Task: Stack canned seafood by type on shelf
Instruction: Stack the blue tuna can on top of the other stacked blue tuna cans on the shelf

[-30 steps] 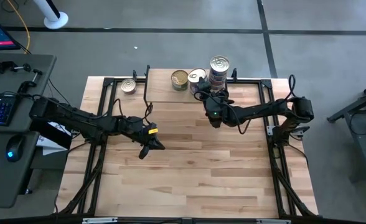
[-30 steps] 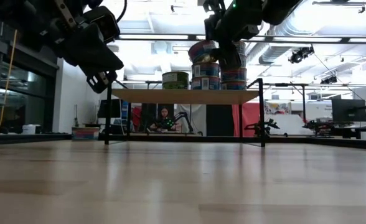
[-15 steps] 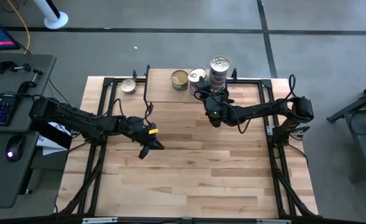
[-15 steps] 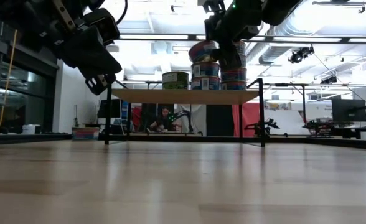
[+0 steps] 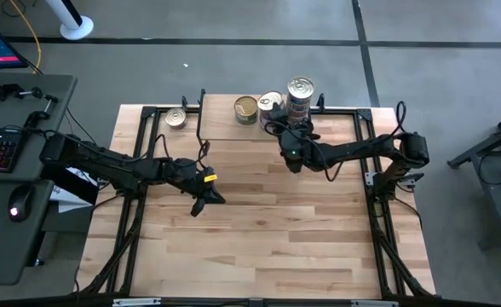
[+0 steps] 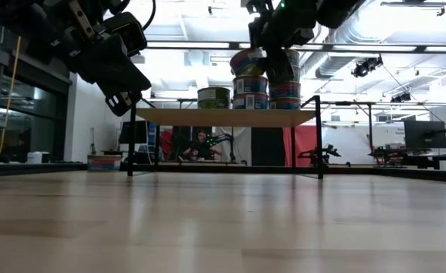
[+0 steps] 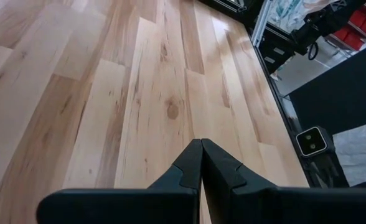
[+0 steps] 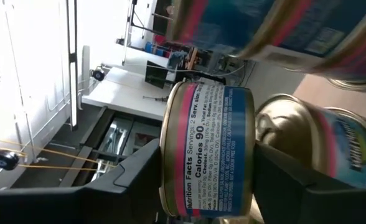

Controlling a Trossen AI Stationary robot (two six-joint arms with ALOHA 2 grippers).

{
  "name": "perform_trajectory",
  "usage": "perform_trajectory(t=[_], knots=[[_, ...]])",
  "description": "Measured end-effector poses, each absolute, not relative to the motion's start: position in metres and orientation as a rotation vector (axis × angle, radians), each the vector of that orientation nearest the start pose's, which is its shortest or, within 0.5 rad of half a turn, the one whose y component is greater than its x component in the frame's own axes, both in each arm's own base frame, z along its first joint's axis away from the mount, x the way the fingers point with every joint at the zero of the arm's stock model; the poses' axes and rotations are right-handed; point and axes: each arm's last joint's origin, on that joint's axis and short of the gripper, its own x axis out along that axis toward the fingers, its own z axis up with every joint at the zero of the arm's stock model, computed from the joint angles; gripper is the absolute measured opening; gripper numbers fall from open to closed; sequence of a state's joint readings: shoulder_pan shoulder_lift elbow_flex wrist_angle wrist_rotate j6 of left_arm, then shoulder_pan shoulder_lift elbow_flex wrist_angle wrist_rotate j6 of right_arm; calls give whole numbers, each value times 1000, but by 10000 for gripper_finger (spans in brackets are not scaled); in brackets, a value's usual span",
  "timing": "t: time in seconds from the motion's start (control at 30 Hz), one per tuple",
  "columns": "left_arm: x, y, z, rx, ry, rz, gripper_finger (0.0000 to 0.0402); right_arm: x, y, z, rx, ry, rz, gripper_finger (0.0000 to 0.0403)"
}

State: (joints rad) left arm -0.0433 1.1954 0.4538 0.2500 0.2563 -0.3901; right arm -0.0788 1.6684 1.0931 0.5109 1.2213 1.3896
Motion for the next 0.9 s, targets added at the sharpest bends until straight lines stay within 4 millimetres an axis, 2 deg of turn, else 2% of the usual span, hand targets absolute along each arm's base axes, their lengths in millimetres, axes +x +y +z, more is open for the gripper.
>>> perform_trajectory(t=[0.27,0.43,0.67,0.9], knots=[[228,-17,183,-432,542,-194,0,365,-56,300,1125,-752,-1183,202],[228,-17,183,-432,542,-194,0,360,-57,303,1229,-695,-1240,202],[228,-17,183,-432,542,-194,0,357,-63,302,1397,-626,-1223,202],[228,-17,183,-431,542,-194,0,356,-68,296,1439,-531,-1234,202]])
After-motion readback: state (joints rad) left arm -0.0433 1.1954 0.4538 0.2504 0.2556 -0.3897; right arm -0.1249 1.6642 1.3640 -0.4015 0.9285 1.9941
